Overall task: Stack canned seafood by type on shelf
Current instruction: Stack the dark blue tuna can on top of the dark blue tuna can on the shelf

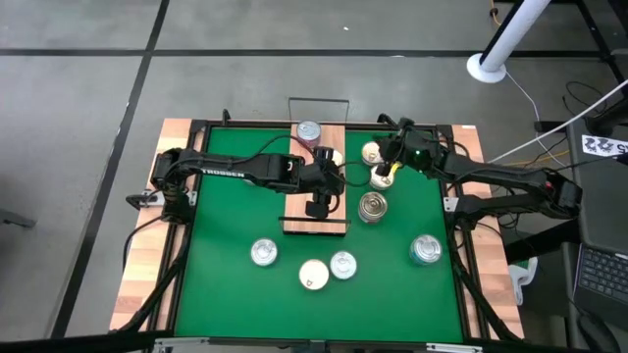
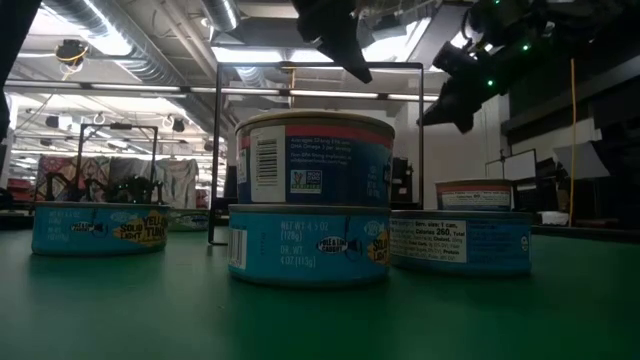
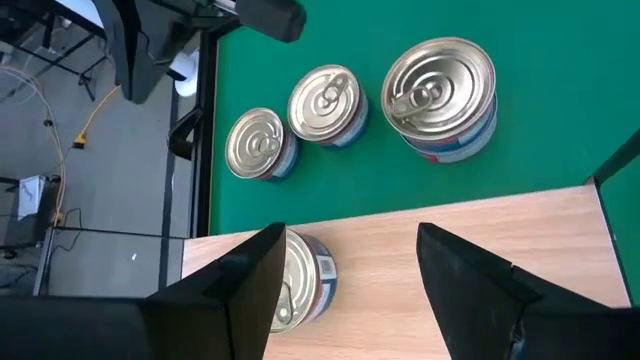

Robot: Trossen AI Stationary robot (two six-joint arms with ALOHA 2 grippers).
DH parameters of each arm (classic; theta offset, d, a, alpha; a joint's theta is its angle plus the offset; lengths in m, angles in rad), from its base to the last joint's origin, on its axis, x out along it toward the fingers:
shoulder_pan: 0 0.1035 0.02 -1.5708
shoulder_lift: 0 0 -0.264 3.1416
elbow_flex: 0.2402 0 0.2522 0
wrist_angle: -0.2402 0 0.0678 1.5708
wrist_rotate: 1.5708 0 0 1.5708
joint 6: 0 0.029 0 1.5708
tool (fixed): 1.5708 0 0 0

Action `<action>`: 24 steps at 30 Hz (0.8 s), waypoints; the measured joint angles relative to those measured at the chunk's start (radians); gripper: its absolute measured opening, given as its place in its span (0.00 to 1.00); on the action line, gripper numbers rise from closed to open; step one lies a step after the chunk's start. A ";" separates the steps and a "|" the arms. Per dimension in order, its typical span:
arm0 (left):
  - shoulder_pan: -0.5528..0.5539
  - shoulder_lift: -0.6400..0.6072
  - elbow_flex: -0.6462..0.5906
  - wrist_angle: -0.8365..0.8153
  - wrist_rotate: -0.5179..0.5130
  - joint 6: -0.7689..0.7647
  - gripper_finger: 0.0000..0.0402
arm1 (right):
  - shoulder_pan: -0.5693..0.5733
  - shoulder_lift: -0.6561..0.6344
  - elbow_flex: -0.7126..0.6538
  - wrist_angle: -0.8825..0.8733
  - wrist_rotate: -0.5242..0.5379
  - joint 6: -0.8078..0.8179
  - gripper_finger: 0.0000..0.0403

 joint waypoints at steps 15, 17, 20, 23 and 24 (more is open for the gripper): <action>0.000 0.000 0.000 -0.001 0.000 -0.007 0.56 | 0.000 -0.006 0.000 -0.099 0.007 0.105 0.27; 0.000 0.000 0.000 -0.001 0.000 -0.007 0.56 | 0.000 -0.006 0.000 -0.098 0.007 0.106 0.35; 0.000 0.000 0.000 -0.001 0.000 -0.007 0.56 | 0.001 -0.006 0.000 -0.098 0.007 0.106 0.43; 0.000 0.000 0.000 -0.001 0.000 -0.007 0.56 | 0.010 -0.006 0.000 -0.098 0.008 0.106 0.49; 0.000 0.000 0.000 -0.001 0.000 -0.007 0.56 | 0.020 -0.006 0.000 -0.099 0.008 0.106 0.50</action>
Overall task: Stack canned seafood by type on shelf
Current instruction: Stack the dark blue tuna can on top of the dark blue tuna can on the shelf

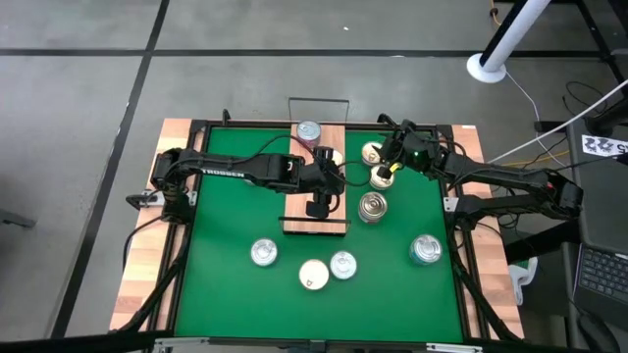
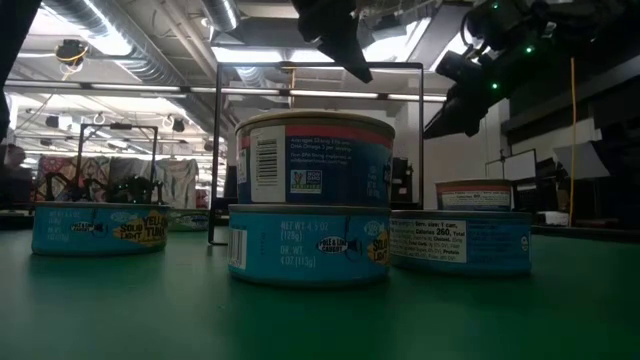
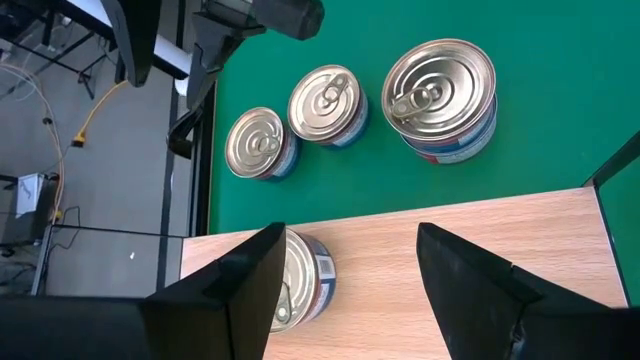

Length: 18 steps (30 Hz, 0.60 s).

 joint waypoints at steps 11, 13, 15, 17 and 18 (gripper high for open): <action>0.000 0.000 0.000 0.000 0.000 0.001 0.56 | 0.205 -0.017 0.000 -0.047 0.001 -0.034 0.52; 0.000 0.000 0.000 -0.001 0.000 0.003 0.56 | 0.250 -0.026 0.000 -0.076 0.019 -0.063 0.52; 0.000 0.000 0.000 0.000 0.000 0.004 0.56 | 0.298 -0.040 0.000 -0.111 0.045 -0.081 0.52; 0.000 0.000 0.000 0.000 0.000 0.003 0.56 | 0.344 -0.051 0.000 -0.136 0.070 -0.084 0.52; 0.000 0.000 0.000 -0.001 0.000 0.003 0.56 | 0.367 -0.057 0.000 -0.151 0.080 -0.083 0.52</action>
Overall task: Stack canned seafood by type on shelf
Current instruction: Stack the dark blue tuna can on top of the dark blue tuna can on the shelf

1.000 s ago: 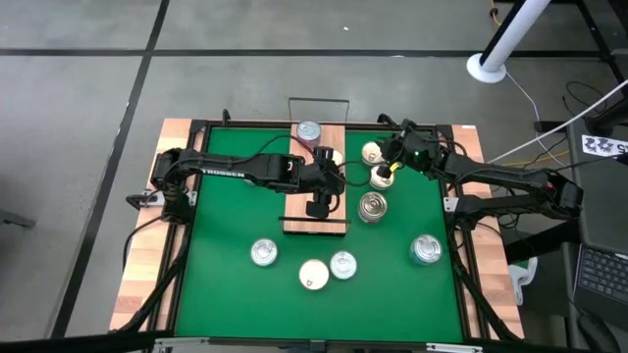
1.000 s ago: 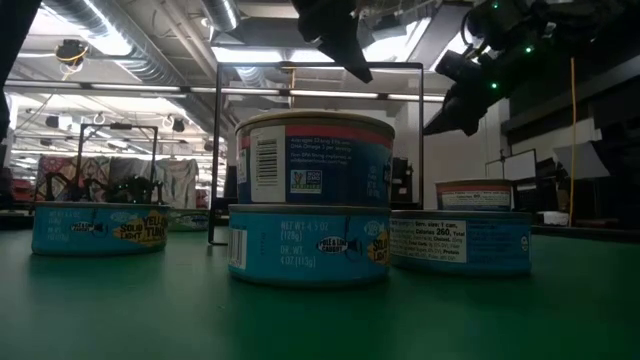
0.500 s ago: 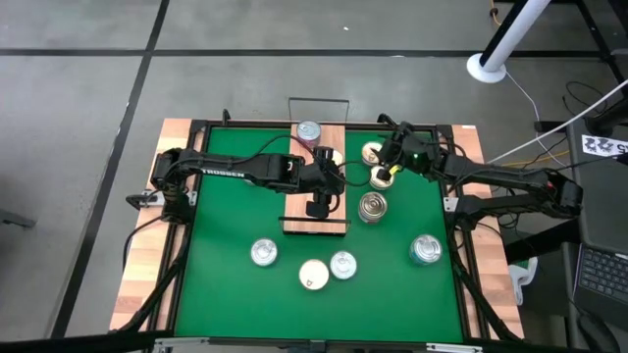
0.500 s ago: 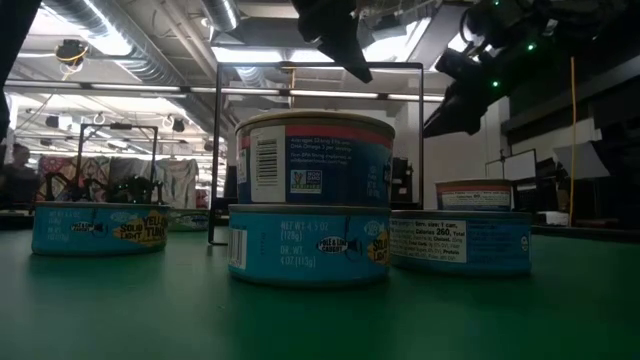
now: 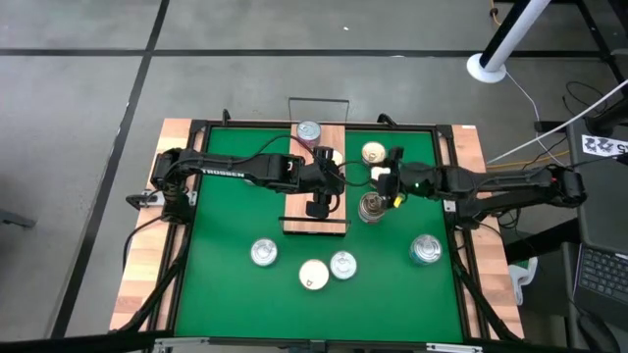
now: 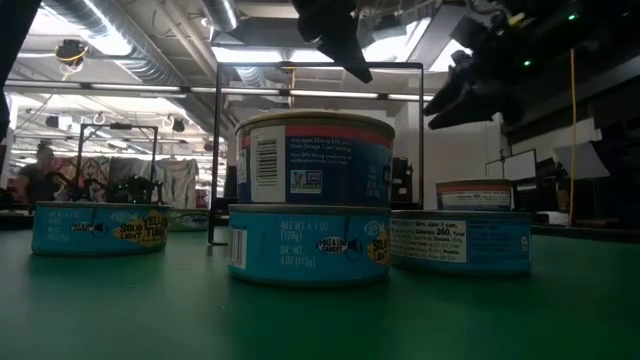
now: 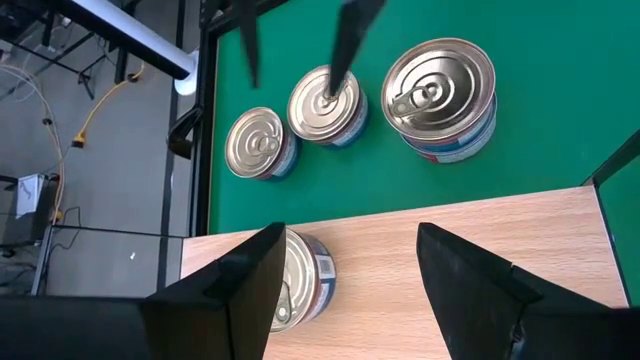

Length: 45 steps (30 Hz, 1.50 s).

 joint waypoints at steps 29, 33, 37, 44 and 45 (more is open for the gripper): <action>0.000 0.000 0.000 0.000 0.000 -0.001 0.56 | 0.402 -0.012 0.000 -0.296 -0.056 0.131 0.52; 0.000 0.000 0.000 0.001 0.000 -0.002 0.56 | 0.402 -0.012 0.000 -0.322 -0.077 0.155 0.52; 0.000 0.000 0.000 0.000 0.000 -0.003 0.56 | 0.402 -0.011 0.000 -0.346 -0.082 0.156 0.52; 0.000 0.000 0.000 0.000 0.000 -0.003 0.56 | 0.401 0.003 0.000 -0.358 -0.082 0.156 0.52; 0.000 0.000 0.000 0.000 0.000 -0.003 0.56 | 0.401 0.012 0.000 -0.361 -0.086 0.157 0.52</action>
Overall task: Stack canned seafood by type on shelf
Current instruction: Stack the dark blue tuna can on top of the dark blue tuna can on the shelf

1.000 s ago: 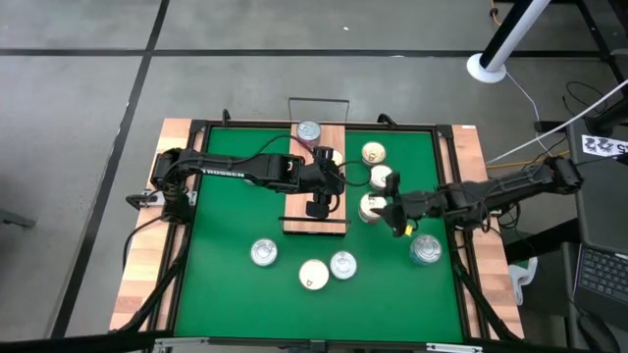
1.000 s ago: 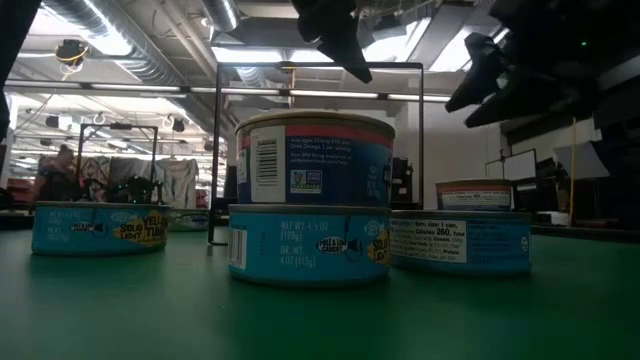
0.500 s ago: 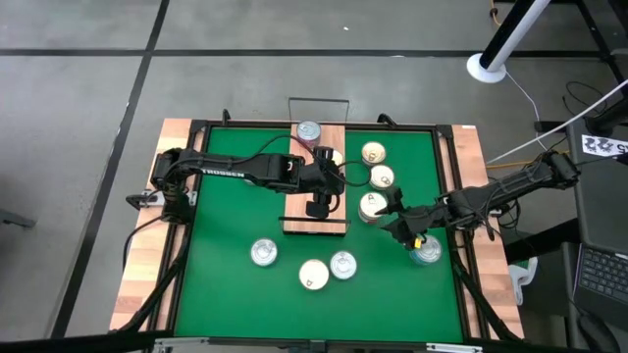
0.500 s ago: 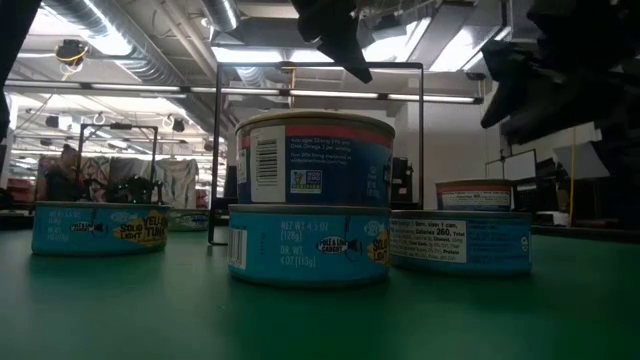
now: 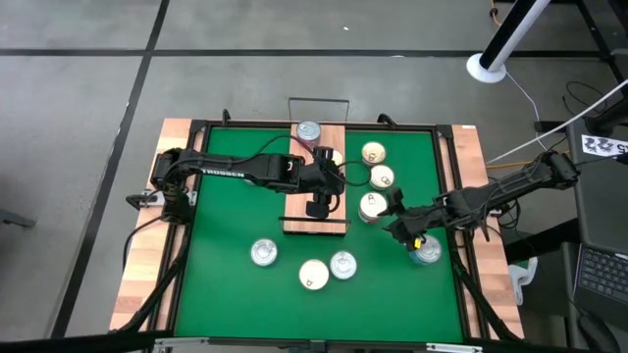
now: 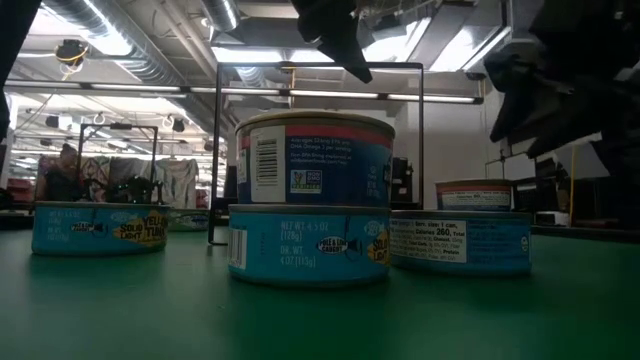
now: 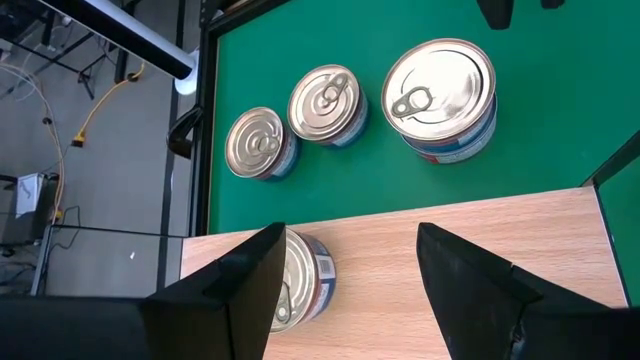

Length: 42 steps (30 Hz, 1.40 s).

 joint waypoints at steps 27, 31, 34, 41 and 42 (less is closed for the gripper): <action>0.000 0.000 0.000 0.001 0.000 -0.034 0.56 | -0.002 0.167 0.000 -0.016 0.110 0.035 0.52; 0.000 0.000 0.000 0.001 0.000 -0.034 0.56 | -0.002 0.196 0.000 -0.018 0.111 0.036 0.51; 0.000 0.000 0.000 0.001 0.000 -0.034 0.56 | -0.002 0.219 0.002 -0.012 0.126 0.036 0.47; 0.000 0.000 0.000 0.001 0.000 -0.034 0.56 | -0.002 0.240 0.003 0.002 0.165 0.082 0.34; 0.000 0.000 0.000 0.001 0.000 -0.034 0.56 | -0.002 0.240 0.003 0.003 0.169 0.083 0.32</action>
